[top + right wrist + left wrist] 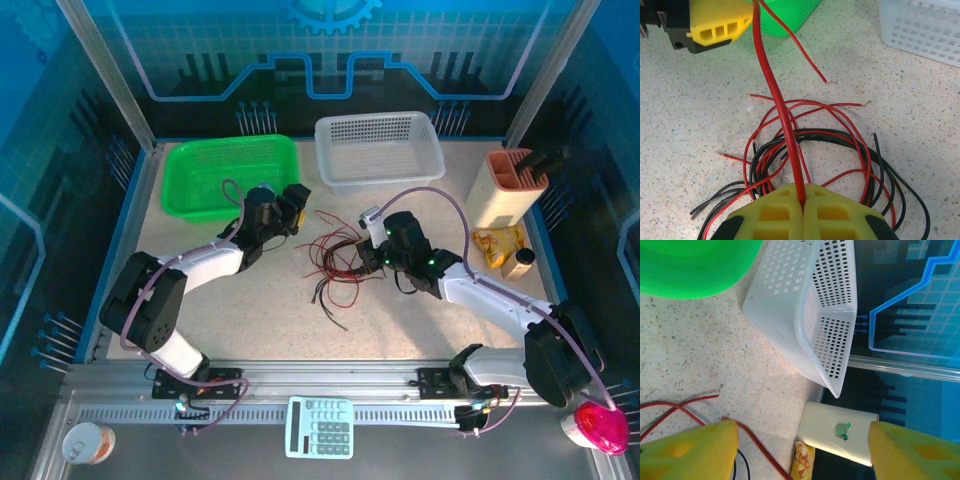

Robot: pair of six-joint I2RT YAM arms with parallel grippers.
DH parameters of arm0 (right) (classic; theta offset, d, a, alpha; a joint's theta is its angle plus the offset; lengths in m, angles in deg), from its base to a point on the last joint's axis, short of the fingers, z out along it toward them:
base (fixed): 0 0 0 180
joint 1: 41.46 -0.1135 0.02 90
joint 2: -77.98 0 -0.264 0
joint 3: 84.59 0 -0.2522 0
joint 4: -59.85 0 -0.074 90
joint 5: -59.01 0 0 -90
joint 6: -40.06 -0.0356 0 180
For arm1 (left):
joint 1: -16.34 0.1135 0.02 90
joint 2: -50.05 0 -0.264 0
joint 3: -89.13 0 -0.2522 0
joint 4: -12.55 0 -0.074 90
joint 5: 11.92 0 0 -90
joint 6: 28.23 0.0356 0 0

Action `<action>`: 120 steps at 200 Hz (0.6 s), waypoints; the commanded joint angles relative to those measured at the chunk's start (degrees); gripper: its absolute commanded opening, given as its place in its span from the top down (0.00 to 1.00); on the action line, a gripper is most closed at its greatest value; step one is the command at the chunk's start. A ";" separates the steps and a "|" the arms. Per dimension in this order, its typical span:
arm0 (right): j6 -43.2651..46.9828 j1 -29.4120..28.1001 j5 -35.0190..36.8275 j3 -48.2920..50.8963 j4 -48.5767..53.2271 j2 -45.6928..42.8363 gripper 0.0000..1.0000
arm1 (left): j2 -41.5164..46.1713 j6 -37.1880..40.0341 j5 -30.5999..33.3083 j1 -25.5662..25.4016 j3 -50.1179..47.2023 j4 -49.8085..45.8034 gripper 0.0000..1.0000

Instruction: Untangle the cables

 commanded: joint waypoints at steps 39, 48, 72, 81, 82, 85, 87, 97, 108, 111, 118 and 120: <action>0.82 -0.37 -2.23 -1.43 -1.82 -0.33 1.00 | -1.81 -5.31 -5.67 -0.01 -0.94 5.68 0.23; 0.89 -0.35 -2.62 -1.38 -1.97 -0.35 1.00 | -2.54 -6.27 -6.25 -0.07 -0.56 6.79 0.23; 0.89 -0.63 -3.52 -1.28 -2.52 -0.24 1.00 | -3.89 -7.57 -6.90 -0.44 0.44 8.26 0.25; 0.92 -0.88 -3.53 -1.20 -2.72 -0.27 1.00 | -4.39 -7.85 -6.99 -0.53 0.62 8.47 0.26; 0.94 -0.89 -3.52 -1.14 -2.80 -0.28 1.00 | -4.42 -7.89 -6.99 -0.53 0.62 8.48 0.27; 0.91 -0.97 -3.62 -1.11 -2.83 -0.21 1.00 | -4.56 -8.04 -6.99 -0.59 0.64 8.74 0.28; 0.94 -1.00 -3.66 -1.16 -2.88 -0.20 1.00 | -4.67 -8.13 -6.93 -0.57 0.64 8.92 0.28; 1.02 -1.23 -3.87 -1.02 -3.04 -0.23 1.00 | -5.25 -8.36 -6.70 -0.67 0.46 10.07 0.34; 1.20 -1.48 -3.90 -0.86 -3.05 -0.33 1.00 | -5.79 -8.83 -6.41 -0.71 0.12 11.12 0.41; 1.28 -1.50 -3.93 -0.84 -3.05 -0.38 1.00 | -5.85 -8.81 -6.24 -0.71 0.06 11.34 0.43; 1.40 -1.59 -3.97 -0.61 -3.19 -0.61 1.00 | -6.08 -9.08 -6.13 -0.71 -0.14 11.86 0.47; 1.39 -1.60 -3.96 -0.58 -3.15 -0.68 1.00 | -6.17 -9.14 -6.12 -0.71 -0.10 12.01 0.48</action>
